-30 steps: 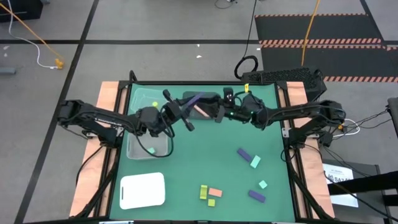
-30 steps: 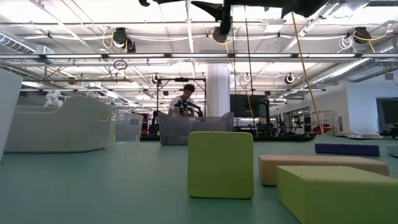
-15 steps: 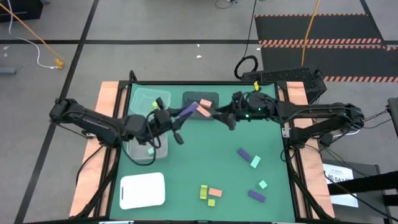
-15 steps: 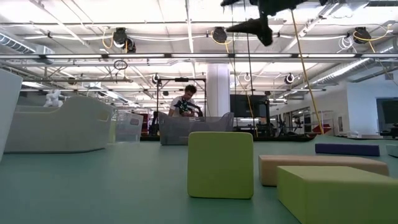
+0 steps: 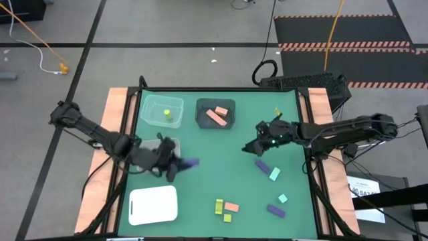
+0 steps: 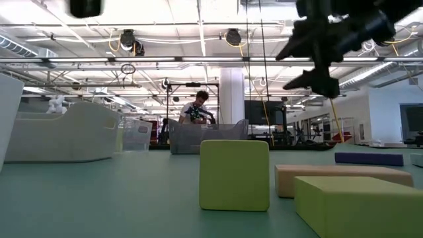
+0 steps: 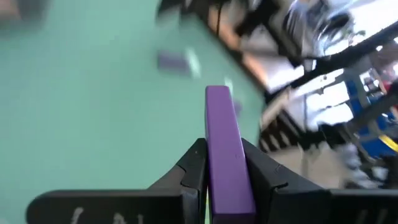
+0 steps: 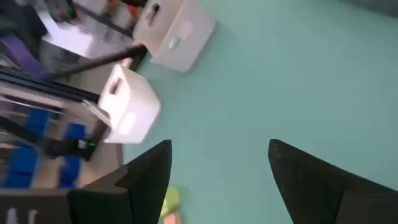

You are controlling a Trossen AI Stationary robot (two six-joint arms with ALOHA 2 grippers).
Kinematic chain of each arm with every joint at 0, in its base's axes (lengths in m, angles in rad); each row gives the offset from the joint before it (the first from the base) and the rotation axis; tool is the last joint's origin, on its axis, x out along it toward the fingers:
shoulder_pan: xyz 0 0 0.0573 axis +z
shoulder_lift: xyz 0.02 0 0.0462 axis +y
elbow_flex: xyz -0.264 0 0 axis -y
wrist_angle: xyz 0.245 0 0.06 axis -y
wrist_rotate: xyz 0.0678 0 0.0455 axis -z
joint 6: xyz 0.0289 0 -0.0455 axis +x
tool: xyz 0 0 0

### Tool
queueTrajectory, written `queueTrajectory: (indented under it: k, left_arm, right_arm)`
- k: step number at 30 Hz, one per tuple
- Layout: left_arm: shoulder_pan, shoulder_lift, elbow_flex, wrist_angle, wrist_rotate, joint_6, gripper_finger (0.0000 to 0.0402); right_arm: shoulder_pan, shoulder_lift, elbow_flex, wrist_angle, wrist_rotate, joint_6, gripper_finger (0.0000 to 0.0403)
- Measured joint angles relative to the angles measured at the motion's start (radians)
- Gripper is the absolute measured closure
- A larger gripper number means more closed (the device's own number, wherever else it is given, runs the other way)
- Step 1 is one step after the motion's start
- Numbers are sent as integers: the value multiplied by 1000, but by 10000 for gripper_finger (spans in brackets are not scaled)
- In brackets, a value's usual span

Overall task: Sort & place blocks by color
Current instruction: Put the top right violet block into the white bin, then put the top violet block into the white bin

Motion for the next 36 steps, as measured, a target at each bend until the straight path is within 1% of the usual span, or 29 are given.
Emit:
queueTrajectory:
  k: [4,6,8,11,14,16,19,22,25,27,30,32,34,36]
  left_arm:
    - [-116,23,0,-124,39,-306,340]
    - [-170,25,-1,-167,45,-427,340]
    - [-214,40,1,-204,74,-538,340]
    - [-275,75,-2,-293,162,-687,340]
    - [-308,130,0,-332,267,-773,340]
    - [-323,161,-2,-355,311,-790,339]
    - [-331,200,-1,-345,341,-796,339]
    - [-336,219,-1,-347,356,-797,339]
    - [-335,222,-1,-345,411,-822,329]
    - [-335,221,-1,-336,460,-839,312]
    - [-335,214,-1,-329,530,-869,275]
    - [-335,213,-1,-326,575,-878,249]
    - [-335,213,-1,-327,611,-875,225]
    - [-335,213,-1,-330,626,-861,203]
  right_arm:
    - [26,3,-143,328,1,80,147]
    - [35,7,-208,515,-3,102,147]
    - [39,7,-266,671,-28,105,147]
    - [39,6,-319,799,-59,135,147]
    - [38,6,-331,819,-72,153,147]
    - [38,6,-321,777,-76,134,147]
    - [38,6,-282,628,-77,81,153]
    - [39,6,-218,398,-79,4,164]
    - [45,7,-142,136,-79,-78,177]
    - [53,7,-88,-22,-80,-128,185]
    - [71,7,-22,-230,-78,-167,194]
    - [84,7,10,-342,-71,-172,196]
    - [100,6,32,-444,-42,-164,197]
    - [115,6,43,-541,-9,-128,197]
